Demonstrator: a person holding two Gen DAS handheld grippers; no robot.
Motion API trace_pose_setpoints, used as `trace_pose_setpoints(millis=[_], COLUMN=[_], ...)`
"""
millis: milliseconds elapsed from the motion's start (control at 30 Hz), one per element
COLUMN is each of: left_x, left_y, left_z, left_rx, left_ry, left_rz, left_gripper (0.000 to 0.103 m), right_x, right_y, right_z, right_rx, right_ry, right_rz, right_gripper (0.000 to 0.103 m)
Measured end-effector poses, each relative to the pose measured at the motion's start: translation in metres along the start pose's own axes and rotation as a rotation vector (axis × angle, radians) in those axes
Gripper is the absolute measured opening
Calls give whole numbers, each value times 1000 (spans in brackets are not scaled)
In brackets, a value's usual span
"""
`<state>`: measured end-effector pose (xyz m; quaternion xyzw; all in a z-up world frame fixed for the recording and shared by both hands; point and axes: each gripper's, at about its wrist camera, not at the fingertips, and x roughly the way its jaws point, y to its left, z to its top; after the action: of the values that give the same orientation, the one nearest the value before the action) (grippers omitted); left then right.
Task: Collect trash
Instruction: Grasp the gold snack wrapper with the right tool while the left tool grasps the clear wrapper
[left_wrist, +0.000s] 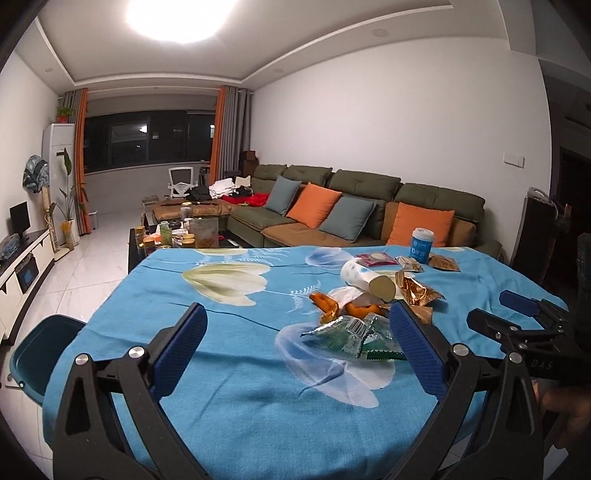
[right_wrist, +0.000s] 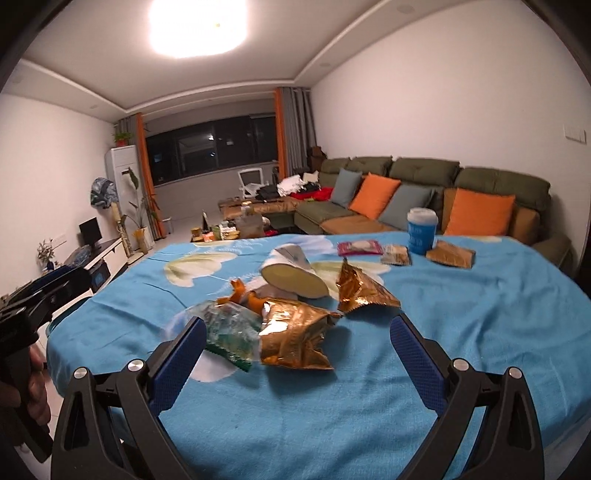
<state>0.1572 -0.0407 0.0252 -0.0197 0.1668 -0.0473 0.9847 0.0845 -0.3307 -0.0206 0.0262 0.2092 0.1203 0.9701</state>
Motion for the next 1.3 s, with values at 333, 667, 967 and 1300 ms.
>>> trace_pose_setpoints(millis=[333,667,967,1300], left_x=[44,107,138,173], left_y=[-1,-11,-25,-18], left_z=[-1,-7,-12,-18], left_rx=[4,21,60,-6], left_ry=[46,176,249,390], left_rz=[-15,-90,-138,-151], left_gripper=[97,97,97,85], right_x=[60,108,122,118], right_y=[-6,-9,-13,-30], right_z=[8,8,4,1], right_rx=[24,52,70,106], right_ry=[158,326,388,389], right_rz=[5,27,73,94], right_gripper=[96,79,55,41])
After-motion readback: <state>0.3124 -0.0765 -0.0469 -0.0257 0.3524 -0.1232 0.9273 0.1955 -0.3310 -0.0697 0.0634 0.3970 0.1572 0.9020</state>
